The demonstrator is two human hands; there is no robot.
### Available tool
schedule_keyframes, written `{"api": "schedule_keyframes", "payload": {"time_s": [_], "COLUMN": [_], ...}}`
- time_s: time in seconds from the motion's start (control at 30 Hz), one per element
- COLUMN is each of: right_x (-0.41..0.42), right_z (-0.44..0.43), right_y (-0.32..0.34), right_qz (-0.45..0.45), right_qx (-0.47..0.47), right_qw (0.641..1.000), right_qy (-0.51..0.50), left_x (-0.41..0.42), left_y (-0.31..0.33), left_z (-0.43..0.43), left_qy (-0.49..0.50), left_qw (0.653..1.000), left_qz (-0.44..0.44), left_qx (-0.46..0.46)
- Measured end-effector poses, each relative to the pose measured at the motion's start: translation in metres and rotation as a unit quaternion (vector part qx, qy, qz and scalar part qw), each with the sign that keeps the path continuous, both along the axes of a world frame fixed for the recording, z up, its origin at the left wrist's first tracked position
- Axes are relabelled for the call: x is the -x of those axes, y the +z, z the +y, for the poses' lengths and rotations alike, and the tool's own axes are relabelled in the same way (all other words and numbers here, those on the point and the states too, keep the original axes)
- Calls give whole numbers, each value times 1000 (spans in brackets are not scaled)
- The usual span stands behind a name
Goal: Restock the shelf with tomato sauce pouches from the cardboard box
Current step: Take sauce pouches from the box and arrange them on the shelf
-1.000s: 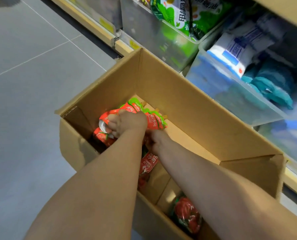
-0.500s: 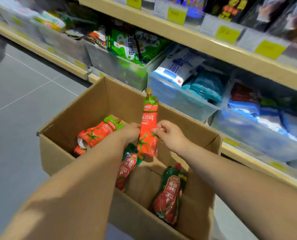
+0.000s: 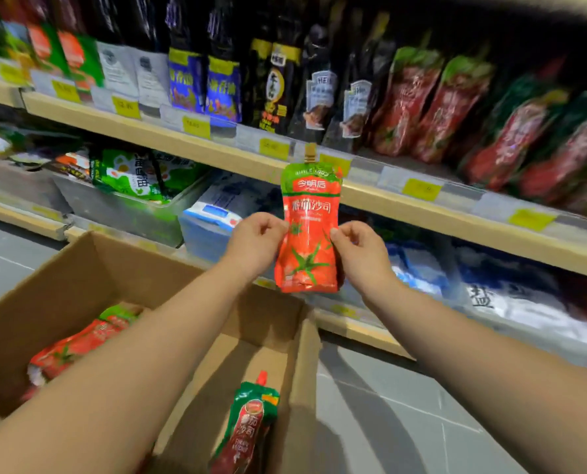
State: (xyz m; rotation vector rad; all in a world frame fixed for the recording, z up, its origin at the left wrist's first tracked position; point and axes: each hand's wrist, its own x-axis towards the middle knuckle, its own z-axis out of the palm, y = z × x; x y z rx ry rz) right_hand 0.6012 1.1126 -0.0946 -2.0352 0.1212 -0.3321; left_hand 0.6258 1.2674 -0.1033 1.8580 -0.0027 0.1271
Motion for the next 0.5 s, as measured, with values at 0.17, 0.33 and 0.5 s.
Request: {"api": "schedule_keyframes", "payload": {"time_s": [0.17,0.33,0.5], "right_x": [-6,-26,-59], "right_z": [-66,-119,-160], "right_y": [34,70,109], "right_qz": [16,6,-27], "right_qx": [-84,-126,-122], "right_qw": [994,989,988], "right_qy": [-64,-75,-89], "left_x": [-8,-40,-78], "left_y": [36,84,133], "left_z": [-68,-118,-161], "left_qy": [-32,-73,-63], "left_qw": [999,997,997], "left_qz": [5,2,-40], "left_qx": [42,25,-21]}}
